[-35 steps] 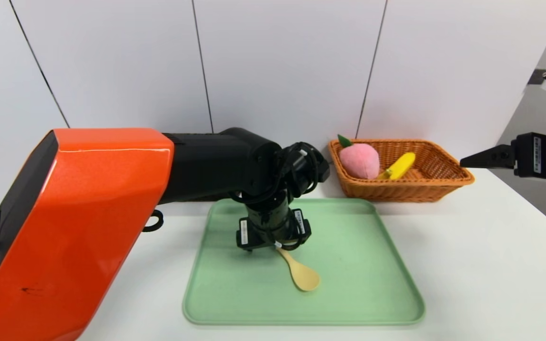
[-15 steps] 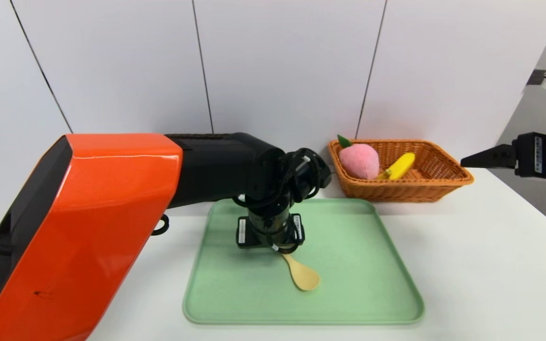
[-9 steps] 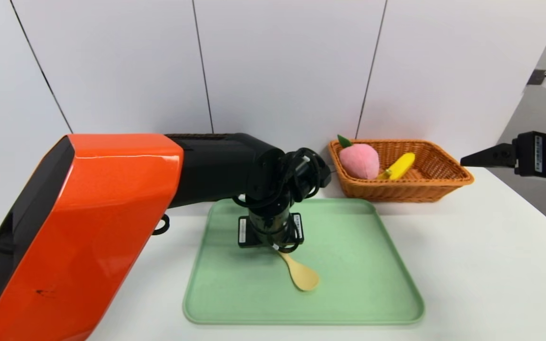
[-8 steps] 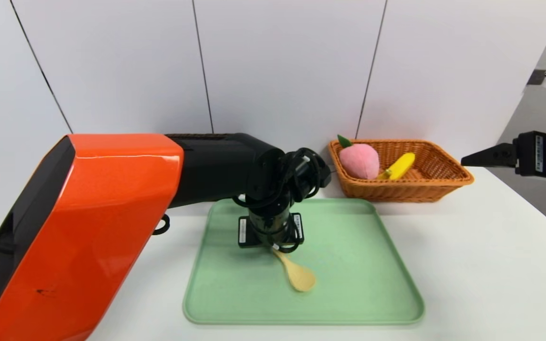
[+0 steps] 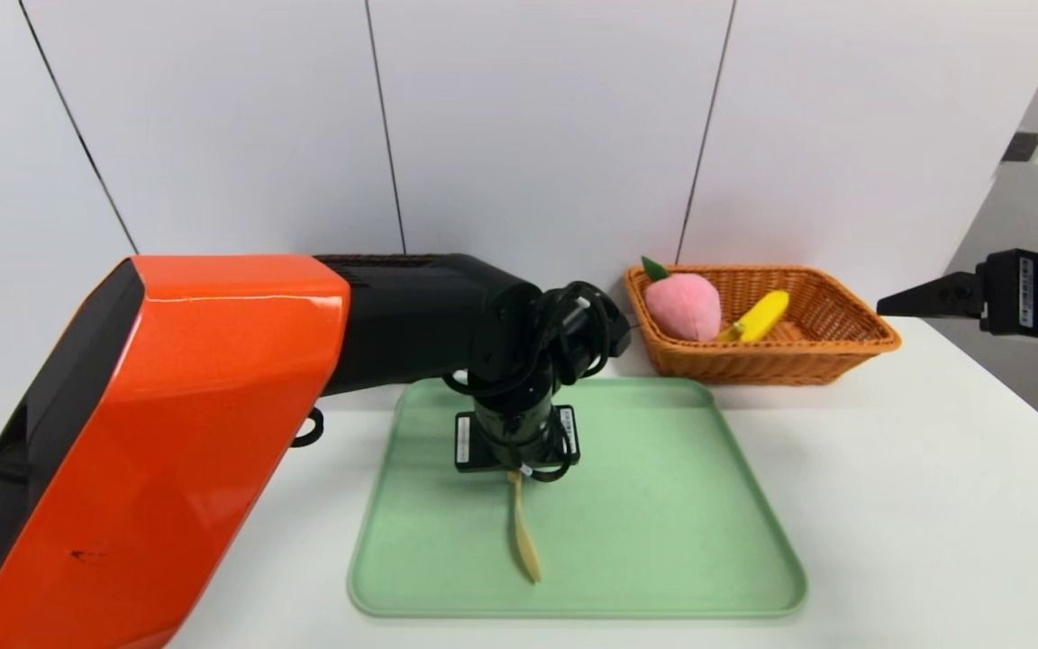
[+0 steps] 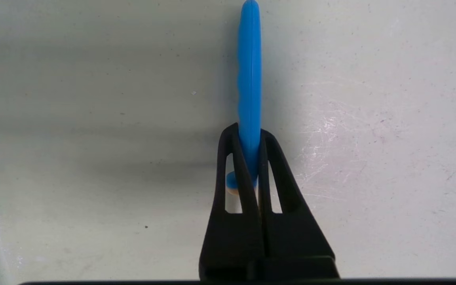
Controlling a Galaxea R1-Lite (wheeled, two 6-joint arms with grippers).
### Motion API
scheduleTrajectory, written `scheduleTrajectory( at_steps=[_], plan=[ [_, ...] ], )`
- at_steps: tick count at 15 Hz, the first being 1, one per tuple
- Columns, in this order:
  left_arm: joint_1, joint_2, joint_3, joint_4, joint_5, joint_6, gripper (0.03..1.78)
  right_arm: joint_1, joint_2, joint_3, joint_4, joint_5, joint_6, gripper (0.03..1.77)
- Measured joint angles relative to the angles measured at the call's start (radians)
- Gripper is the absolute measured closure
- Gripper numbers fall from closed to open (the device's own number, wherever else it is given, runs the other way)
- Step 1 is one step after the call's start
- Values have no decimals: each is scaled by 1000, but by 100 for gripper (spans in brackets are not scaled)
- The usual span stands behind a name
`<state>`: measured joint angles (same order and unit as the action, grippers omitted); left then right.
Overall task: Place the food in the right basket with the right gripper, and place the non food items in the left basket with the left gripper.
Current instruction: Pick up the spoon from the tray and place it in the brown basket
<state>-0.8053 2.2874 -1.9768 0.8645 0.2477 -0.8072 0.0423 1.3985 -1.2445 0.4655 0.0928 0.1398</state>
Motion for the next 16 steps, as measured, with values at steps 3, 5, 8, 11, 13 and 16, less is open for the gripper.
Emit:
scheduleTrajectory(
  at_steps=[3, 5, 8, 11, 13, 16],
  plan=[
    [0, -11, 0, -10, -2, 17, 176, 0, -1, 0, 0, -1, 0, 10],
    [0, -33, -2, -23, -2, 48, 176, 0, -1, 0, 0, -1, -1, 10],
    [-5, -88, -7, -45, -6, 96, 176, 2, -1, -1, 0, -1, -1, 10],
    [-9, -168, -8, -105, -50, 139, 176, 3, -1, 0, 1, -2, -1, 10],
    [-6, -230, -8, -173, -102, 157, 176, 4, -1, 4, 2, -2, -1, 10],
    [33, -322, -8, -321, -114, 174, 176, 4, -1, 6, 2, -1, -1, 10]
  ],
)
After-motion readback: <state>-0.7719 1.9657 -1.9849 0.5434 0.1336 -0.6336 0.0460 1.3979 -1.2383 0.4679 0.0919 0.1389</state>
